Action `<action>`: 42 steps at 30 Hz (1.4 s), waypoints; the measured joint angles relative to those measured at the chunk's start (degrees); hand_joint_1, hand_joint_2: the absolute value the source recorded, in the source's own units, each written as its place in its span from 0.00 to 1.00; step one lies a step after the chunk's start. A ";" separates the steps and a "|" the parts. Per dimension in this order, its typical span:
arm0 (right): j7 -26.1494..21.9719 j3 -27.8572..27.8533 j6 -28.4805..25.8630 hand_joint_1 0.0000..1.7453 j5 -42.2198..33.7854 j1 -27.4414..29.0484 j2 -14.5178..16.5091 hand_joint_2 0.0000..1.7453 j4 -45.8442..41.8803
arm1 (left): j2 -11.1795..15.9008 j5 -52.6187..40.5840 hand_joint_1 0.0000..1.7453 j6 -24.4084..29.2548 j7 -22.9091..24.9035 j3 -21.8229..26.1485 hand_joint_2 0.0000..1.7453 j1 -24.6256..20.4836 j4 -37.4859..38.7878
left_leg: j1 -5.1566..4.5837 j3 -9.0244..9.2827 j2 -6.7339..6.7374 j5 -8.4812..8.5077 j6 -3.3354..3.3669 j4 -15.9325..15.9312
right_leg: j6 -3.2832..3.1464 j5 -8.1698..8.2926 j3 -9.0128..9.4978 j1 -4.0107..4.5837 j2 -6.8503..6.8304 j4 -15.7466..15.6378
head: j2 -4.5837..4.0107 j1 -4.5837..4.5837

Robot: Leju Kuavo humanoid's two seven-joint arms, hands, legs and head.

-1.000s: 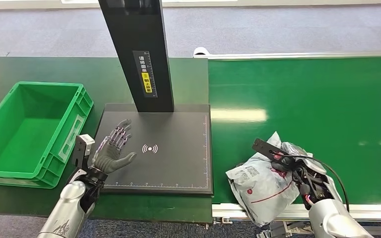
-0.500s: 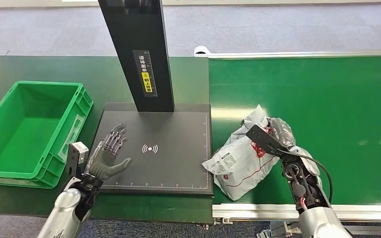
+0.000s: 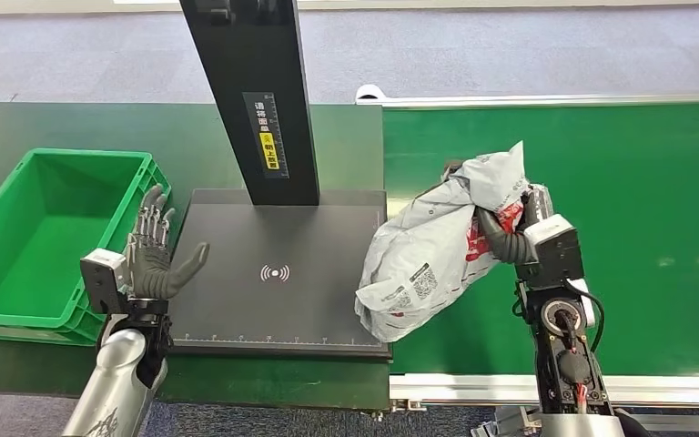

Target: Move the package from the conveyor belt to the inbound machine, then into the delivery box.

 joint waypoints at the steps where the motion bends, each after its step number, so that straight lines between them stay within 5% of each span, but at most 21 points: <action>1: -0.02 -0.02 0.78 1.00 -1.37 -0.21 0.40 1.00 -0.27 | -0.32 0.43 0.00 1.61 -0.56 0.25 1.00 -0.17 -0.33 | 0.00 0.00 0.01 0.00 0.00 0.00 | 0.00 0.00 0.00 0.00 0.00 0.00 | 0.00 0.01; 7: 2.83 1.60 -2.34 1.00 -3.10 -3.18 2.70 1.00 3.18 | -1.83 4.27 0.00 7.96 -2.59 1.01 1.00 -0.26 -2.49 | 0.00 -0.01 0.01 0.00 0.00 0.00 | 0.00 0.00 0.01 0.00 0.00 0.00 | 0.00 0.00; 13: 8.29 4.71 -5.64 1.00 0.84 -8.51 3.91 1.00 19.21 | -2.50 7.07 0.00 10.15 -3.50 1.09 1.00 -0.09 -3.28 | 0.00 -0.01 -0.02 0.04 0.03 0.00 | 0.00 0.01 0.02 0.00 0.00 0.01 | -0.01 0.01; 20: 12.15 9.07 -4.98 1.00 7.29 -14.74 5.29 1.00 36.02 | -2.85 9.04 0.00 11.39 -4.83 1.00 1.00 -0.81 -3.00 | 0.00 -0.03 -0.01 0.04 0.03 0.00 | 0.00 0.00 -0.04 0.00 0.00 0.01 | 0.00 0.00; 27: 11.22 14.74 -0.43 1.00 12.33 -18.10 7.14 1.00 44.02 | -3.09 10.01 0.00 11.51 -5.58 -0.42 1.00 -3.21 -0.72 | 0.00 -0.02 0.02 0.04 0.03 0.00 | 0.00 0.00 -0.04 0.00 0.00 0.01 | 0.00 0.01; 35: 10.25 9.97 7.24 1.00 -5.72 -17.73 9.98 1.00 47.28 | -3.27 11.32 0.00 11.97 -6.04 -1.78 1.00 -3.63 0.71 | 0.00 -0.01 0.11 0.04 0.03 0.00 | 0.00 0.00 -0.07 0.00 0.06 0.01 | 0.00 0.01; 42: 6.93 3.54 1.83 1.00 -12.70 -17.33 10.64 1.00 48.47 | -3.20 12.31 0.00 12.73 -6.40 -3.42 1.00 -3.63 1.32 | 0.00 -0.02 0.10 0.04 0.03 0.00 | 0.00 0.01 -0.07 0.00 0.05 0.01 | -0.01 0.01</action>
